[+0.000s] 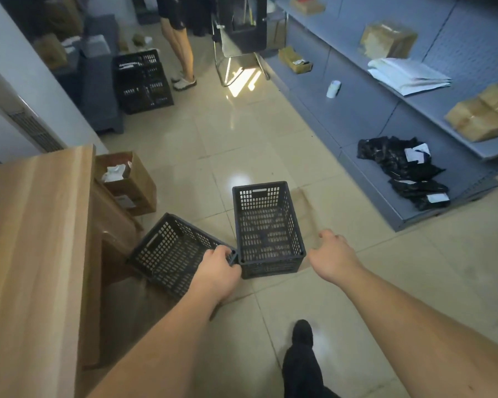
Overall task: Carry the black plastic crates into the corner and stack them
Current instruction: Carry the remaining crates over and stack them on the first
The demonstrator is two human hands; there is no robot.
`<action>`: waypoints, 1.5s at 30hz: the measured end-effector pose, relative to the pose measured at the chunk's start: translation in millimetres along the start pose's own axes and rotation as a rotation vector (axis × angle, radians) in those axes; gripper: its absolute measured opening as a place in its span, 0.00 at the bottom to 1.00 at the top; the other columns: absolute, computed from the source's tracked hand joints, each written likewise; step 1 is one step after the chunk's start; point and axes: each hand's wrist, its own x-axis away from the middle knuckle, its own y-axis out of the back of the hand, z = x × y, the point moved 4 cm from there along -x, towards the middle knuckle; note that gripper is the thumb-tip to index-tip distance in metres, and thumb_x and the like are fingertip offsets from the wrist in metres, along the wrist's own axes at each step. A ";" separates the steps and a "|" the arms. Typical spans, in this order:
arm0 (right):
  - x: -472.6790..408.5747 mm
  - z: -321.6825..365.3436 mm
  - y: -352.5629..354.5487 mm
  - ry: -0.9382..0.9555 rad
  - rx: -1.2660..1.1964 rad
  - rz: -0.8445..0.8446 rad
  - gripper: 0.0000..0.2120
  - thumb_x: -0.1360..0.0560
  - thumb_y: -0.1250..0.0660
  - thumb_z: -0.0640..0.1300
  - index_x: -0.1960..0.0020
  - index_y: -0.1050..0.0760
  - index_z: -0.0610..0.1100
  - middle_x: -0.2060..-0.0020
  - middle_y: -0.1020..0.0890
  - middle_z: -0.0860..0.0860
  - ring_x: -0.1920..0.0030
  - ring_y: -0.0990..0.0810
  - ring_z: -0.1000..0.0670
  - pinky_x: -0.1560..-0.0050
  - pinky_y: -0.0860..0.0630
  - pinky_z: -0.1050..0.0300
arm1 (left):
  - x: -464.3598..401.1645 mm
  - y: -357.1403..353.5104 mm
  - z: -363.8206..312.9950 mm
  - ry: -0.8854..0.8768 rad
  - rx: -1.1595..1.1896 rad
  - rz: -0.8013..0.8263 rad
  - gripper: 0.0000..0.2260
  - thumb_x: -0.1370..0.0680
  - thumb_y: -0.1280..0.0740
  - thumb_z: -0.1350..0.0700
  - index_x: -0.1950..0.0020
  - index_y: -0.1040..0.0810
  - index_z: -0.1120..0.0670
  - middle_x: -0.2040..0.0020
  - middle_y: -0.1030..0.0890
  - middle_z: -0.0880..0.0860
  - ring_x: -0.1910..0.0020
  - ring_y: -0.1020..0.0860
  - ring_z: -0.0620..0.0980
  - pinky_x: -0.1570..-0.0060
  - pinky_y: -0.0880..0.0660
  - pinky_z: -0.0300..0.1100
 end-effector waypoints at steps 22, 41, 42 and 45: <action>-281.1 70.9 34.6 -0.040 0.001 0.148 0.25 0.20 0.38 0.47 0.24 0.33 0.43 0.32 0.27 0.41 0.35 0.24 0.38 0.50 0.31 0.55 | -240.7 29.3 -116.8 0.126 0.042 0.061 0.24 0.15 0.36 0.54 0.19 0.32 0.52 0.23 0.30 0.54 0.29 0.24 0.55 0.32 0.25 0.47; -457.0 63.4 -67.2 -0.216 -0.026 0.256 0.25 0.22 0.34 0.48 0.27 0.30 0.44 0.34 0.23 0.39 0.40 0.20 0.38 0.46 0.25 0.52 | -434.7 -12.8 -59.6 0.268 0.051 0.134 0.22 0.15 0.37 0.53 0.20 0.31 0.53 0.24 0.31 0.55 0.37 0.19 0.57 0.36 0.20 0.52; -466.1 58.1 -75.5 -0.212 -0.019 0.267 0.24 0.22 0.34 0.48 0.28 0.30 0.44 0.35 0.23 0.39 0.44 0.20 0.39 0.49 0.27 0.53 | -444.1 -23.4 -54.0 0.281 0.065 0.143 0.22 0.15 0.38 0.53 0.20 0.31 0.52 0.23 0.32 0.55 0.37 0.19 0.58 0.35 0.19 0.54; -495.2 37.0 -103.4 -0.212 -0.013 0.282 0.23 0.22 0.35 0.49 0.28 0.30 0.45 0.38 0.22 0.40 0.50 0.20 0.41 0.50 0.26 0.52 | -477.0 -55.0 -36.9 0.319 0.103 0.144 0.23 0.15 0.37 0.52 0.19 0.32 0.52 0.22 0.31 0.55 0.35 0.20 0.58 0.39 0.19 0.52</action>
